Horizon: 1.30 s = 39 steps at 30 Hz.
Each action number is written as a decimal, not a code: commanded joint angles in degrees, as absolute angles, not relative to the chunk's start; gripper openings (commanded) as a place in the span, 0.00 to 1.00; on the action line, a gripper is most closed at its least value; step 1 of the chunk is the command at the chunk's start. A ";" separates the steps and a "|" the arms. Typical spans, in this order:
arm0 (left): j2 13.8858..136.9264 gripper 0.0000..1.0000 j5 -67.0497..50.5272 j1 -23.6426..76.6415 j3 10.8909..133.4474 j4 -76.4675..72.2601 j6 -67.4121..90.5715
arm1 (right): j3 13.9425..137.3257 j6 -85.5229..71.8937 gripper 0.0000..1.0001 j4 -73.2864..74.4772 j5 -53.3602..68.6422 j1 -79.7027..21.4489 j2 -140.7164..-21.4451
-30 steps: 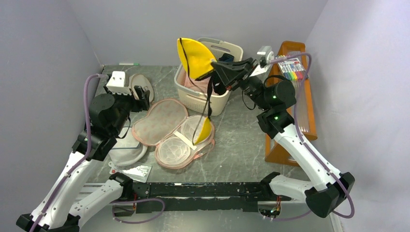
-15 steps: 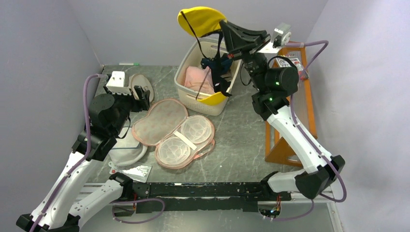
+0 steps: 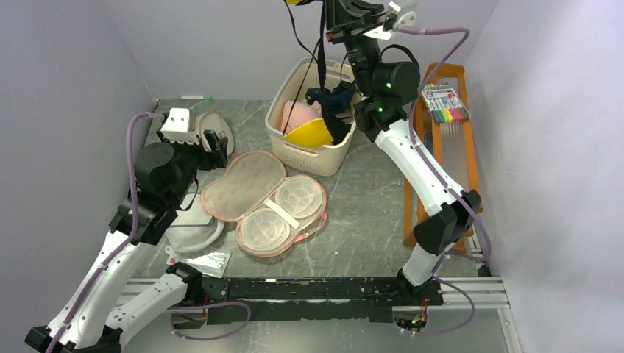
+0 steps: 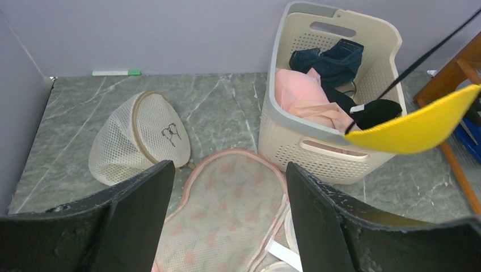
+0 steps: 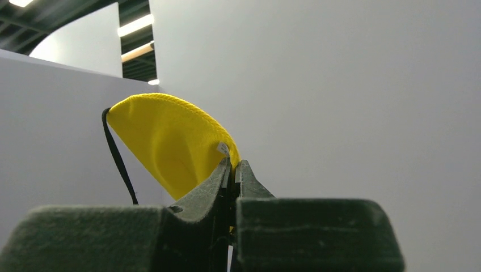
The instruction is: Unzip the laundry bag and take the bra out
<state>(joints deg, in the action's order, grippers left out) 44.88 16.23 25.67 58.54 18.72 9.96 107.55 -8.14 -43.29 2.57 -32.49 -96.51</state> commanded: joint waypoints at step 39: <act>46.76 0.85 11.54 22.59 58.52 17.57 10.99 | 86.00 -24.47 0.00 -36.79 -5.12 -23.51 -108.42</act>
